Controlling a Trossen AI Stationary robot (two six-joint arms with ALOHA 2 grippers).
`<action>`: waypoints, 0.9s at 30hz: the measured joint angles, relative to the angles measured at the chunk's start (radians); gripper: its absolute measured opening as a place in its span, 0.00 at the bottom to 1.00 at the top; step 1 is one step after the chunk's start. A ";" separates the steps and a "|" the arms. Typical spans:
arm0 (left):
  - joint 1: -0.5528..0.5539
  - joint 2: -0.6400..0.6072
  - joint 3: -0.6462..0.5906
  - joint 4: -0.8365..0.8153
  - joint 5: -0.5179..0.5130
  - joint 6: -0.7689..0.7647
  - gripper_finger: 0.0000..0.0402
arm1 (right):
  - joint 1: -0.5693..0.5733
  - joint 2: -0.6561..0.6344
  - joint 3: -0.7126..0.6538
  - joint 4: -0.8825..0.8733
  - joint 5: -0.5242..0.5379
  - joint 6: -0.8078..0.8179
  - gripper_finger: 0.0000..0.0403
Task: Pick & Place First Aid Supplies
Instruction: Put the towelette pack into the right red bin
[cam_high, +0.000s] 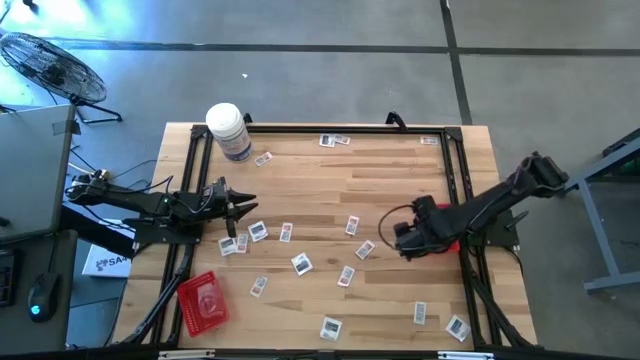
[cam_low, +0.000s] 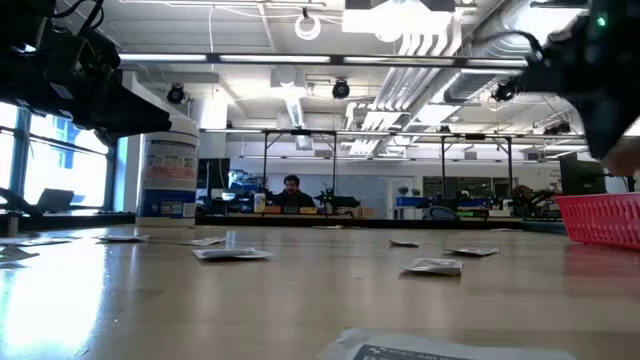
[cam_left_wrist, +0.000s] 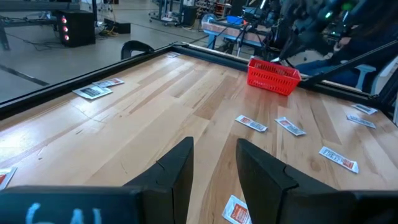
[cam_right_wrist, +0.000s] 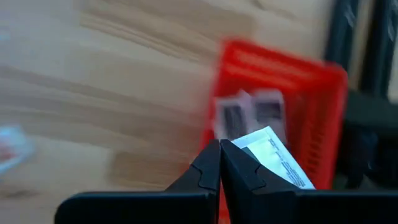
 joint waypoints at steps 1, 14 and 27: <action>0.000 0.000 0.000 0.000 0.000 0.000 0.30 | -0.001 0.000 -0.035 0.025 -0.026 0.030 0.00; 0.000 0.000 0.000 0.000 0.000 0.000 0.30 | -0.093 0.004 -0.192 0.149 0.008 -0.006 0.05; 0.000 0.000 0.000 0.000 0.000 0.000 0.30 | -0.119 0.003 -0.054 -0.010 -0.110 -0.125 0.21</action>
